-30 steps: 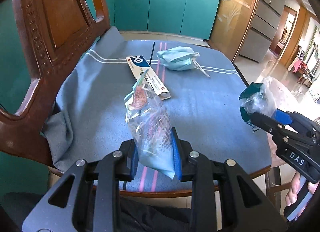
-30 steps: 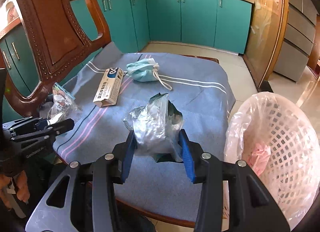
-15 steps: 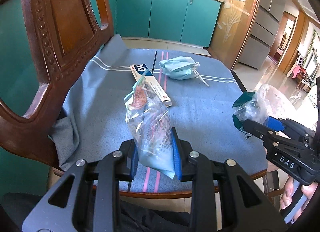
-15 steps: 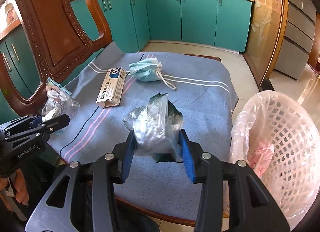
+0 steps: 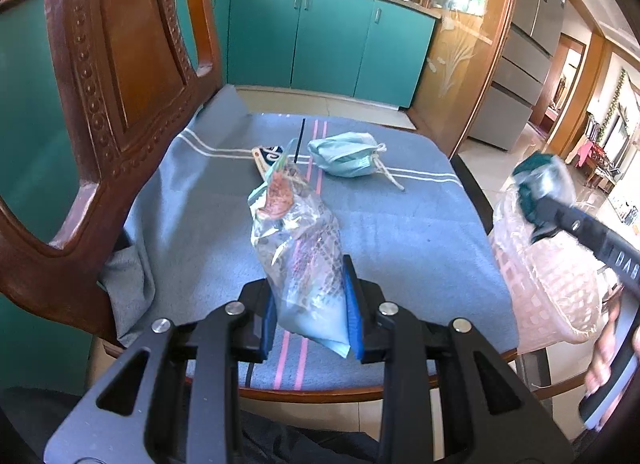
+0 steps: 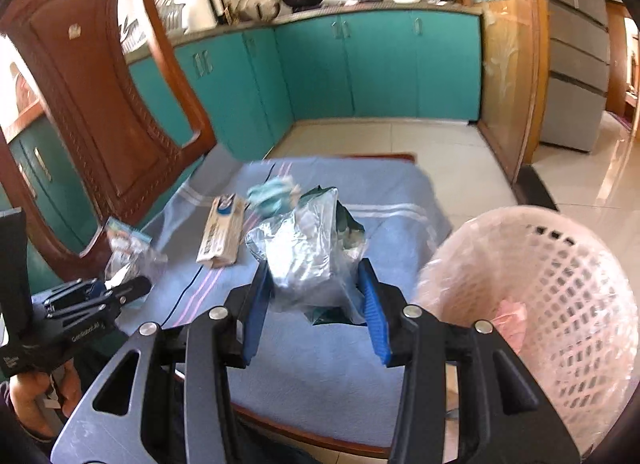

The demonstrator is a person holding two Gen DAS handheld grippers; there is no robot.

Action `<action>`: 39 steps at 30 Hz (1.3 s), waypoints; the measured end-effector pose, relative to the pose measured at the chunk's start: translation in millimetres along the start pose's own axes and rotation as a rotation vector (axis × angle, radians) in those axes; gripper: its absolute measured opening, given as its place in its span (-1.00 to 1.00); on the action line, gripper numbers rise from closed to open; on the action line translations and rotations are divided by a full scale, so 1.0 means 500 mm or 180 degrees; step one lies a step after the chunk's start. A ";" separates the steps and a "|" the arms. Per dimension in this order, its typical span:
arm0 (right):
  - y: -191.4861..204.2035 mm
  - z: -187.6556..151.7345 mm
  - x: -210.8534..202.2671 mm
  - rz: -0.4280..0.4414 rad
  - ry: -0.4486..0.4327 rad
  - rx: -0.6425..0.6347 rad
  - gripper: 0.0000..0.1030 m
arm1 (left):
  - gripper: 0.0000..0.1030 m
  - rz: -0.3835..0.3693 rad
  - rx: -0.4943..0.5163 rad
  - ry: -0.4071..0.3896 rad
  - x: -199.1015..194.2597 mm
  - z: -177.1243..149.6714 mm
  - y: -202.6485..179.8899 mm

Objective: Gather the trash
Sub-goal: 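Carry the clear plastic bag over the basket with the right gripper while the left gripper holds the snack bag, then carry the snack bag over the basket with the left gripper and open both grippers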

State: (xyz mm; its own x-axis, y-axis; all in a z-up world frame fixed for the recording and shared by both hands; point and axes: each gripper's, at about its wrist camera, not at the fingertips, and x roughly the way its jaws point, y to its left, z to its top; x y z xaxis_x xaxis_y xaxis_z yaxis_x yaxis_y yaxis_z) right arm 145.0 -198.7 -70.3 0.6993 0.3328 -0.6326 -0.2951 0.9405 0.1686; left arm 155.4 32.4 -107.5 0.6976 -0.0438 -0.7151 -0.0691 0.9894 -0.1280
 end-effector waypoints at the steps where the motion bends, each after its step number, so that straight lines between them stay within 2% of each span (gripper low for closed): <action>1: -0.011 0.004 -0.011 -0.0042 -0.0046 0.0025 -0.15 | -0.43 -0.0009 0.0003 -0.0012 -0.003 0.001 -0.002; 9: -0.125 0.014 -0.085 -0.0475 -0.0292 0.0292 -0.15 | -0.43 -0.0154 0.0048 -0.0114 -0.031 0.020 -0.031; 13: -0.171 -0.005 -0.093 -0.0663 -0.0247 0.0397 -0.15 | -0.43 -0.0262 0.0087 -0.0123 -0.030 0.033 -0.059; 16: -0.198 -0.030 -0.082 -0.0808 -0.0103 0.0422 -0.15 | -0.43 -0.0396 0.0150 -0.0072 -0.024 0.039 -0.093; 20: -0.230 -0.072 -0.060 -0.0788 0.0073 0.0527 -0.15 | -0.42 -0.0634 0.0315 -0.0042 -0.020 0.044 -0.156; 25: -0.263 -0.092 -0.069 -0.0791 0.0081 0.0624 -0.15 | -0.43 -0.0786 0.0413 0.0018 -0.008 0.046 -0.212; 32: -0.311 -0.115 -0.096 -0.0850 0.0027 0.0739 -0.15 | -0.43 -0.0795 0.0711 -0.0014 0.006 0.038 -0.322; 39: -0.319 -0.121 -0.123 -0.0932 -0.0054 0.0616 -0.15 | -0.42 -0.0883 0.0981 -0.0003 0.017 0.032 -0.420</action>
State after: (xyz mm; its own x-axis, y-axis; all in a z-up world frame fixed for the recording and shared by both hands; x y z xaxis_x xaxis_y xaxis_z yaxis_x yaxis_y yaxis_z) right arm 109.7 -373.5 -104.0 0.7473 0.0464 -0.6628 0.0475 0.9913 0.1231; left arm 187.1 -173.4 -75.7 0.6603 -0.3147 -0.6819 0.3384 0.9353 -0.1040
